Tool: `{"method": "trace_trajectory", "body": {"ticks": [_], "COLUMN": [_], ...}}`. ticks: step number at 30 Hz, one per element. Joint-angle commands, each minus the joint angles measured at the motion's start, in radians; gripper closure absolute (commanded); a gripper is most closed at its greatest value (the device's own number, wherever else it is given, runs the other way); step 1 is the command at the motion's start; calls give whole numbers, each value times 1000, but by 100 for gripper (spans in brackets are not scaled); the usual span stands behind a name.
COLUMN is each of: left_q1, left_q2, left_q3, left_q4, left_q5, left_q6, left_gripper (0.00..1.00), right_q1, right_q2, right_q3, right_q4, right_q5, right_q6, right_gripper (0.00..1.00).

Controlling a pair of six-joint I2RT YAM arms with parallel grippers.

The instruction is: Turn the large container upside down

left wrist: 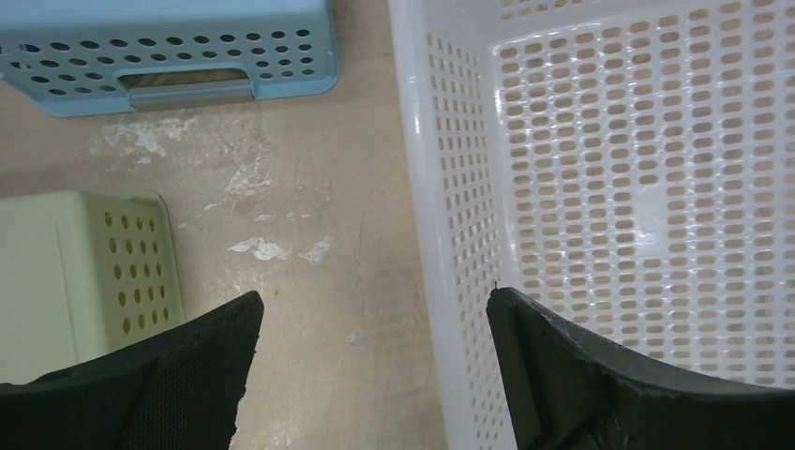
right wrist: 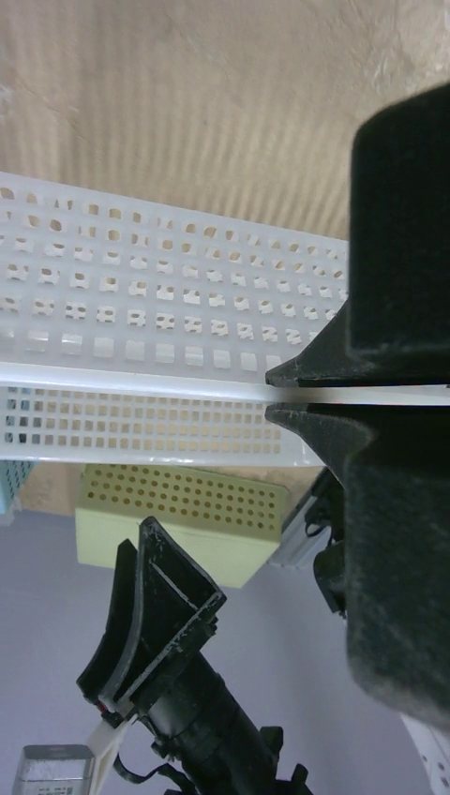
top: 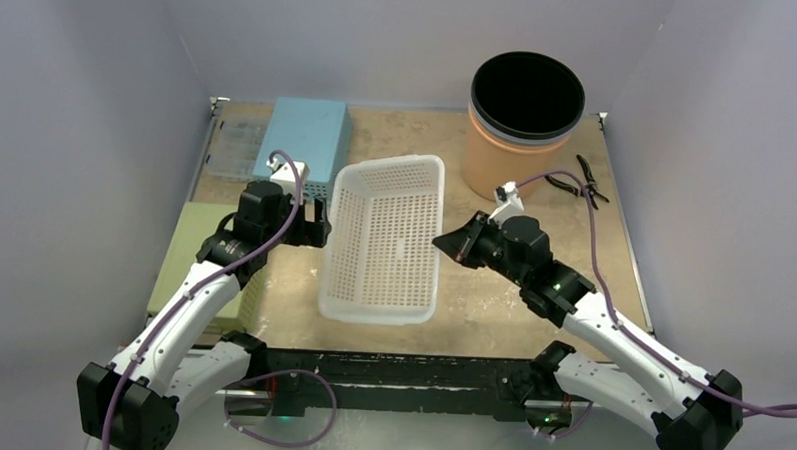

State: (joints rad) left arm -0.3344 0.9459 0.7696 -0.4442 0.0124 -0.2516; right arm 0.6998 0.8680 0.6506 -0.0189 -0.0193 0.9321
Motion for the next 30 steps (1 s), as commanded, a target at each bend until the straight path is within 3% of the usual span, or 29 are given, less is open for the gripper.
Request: {"method": "trace_trajectory", "body": {"ticks": [1,13,30], "left_q1": [-3,-2,-2], "left_q2": [-27,-31,-20], "left_q3": [10,10,11], "left_q4": [1,-4,-5], "left_q5": [-58,-74,-71], "left_q6": [-18,-21,-21], "left_gripper": [11,10,10], "right_q1": [-2,-1,6], "right_q2": [-14,133,198], "right_q3": [137,413,579], "right_q4": [-122,-376,-572], "right_q5": [82,173,310], "right_q6": [-161,-385,-543], "right_gripper": [100,100,100]}}
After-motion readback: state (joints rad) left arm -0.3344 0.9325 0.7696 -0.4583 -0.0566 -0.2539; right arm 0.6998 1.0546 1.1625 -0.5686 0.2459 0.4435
